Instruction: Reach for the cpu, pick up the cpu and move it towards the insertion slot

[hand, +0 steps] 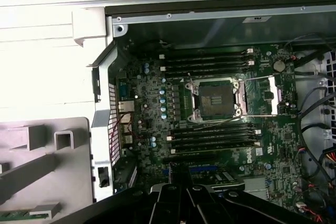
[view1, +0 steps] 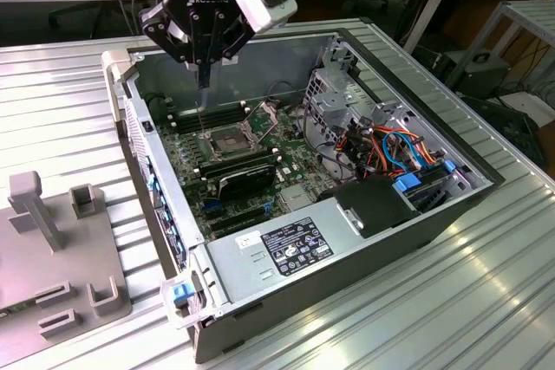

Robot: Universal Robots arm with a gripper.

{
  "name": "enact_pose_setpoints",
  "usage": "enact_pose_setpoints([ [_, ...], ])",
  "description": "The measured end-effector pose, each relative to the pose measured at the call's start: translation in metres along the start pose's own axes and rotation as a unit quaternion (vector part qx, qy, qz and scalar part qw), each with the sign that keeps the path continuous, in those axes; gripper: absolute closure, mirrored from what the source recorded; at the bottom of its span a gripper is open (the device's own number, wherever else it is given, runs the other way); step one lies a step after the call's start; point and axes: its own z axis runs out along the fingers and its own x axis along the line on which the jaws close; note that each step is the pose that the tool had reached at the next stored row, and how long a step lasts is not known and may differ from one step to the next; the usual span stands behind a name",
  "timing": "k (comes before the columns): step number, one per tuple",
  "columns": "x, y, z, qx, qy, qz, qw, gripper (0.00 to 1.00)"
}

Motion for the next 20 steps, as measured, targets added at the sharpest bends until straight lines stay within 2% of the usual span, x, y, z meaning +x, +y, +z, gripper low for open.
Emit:
enact_pose_setpoints([
  [20,0.0108,-0.0008,-0.0003,0.0000,0.0000,0.000,1.00000,0.89],
])
